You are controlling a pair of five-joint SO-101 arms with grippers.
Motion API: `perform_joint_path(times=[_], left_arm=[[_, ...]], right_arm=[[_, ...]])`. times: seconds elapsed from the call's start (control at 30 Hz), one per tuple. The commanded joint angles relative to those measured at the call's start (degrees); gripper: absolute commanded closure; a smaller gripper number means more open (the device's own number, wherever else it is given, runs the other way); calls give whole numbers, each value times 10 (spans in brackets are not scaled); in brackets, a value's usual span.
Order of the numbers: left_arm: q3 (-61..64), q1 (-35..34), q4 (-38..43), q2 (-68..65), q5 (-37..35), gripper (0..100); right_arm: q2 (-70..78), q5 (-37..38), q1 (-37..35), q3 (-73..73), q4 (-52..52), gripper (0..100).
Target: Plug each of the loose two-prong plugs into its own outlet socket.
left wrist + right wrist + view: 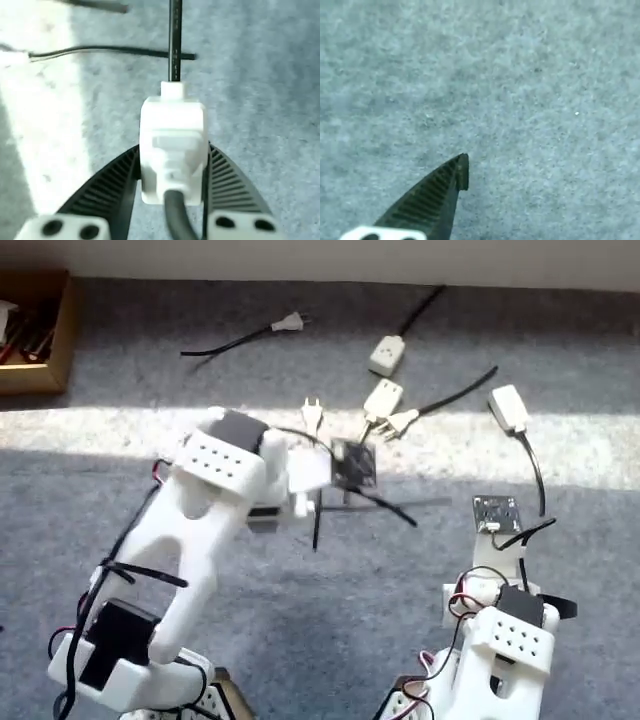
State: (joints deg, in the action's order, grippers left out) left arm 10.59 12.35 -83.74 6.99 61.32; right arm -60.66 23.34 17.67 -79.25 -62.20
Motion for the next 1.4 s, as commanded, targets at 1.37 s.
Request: perform_joint_path(times=[1.37], left_arm=[[-1054, -790, -72, -782, -241, 573]], right_arm=[[-7, -4, -7, 1, 7, 413]])
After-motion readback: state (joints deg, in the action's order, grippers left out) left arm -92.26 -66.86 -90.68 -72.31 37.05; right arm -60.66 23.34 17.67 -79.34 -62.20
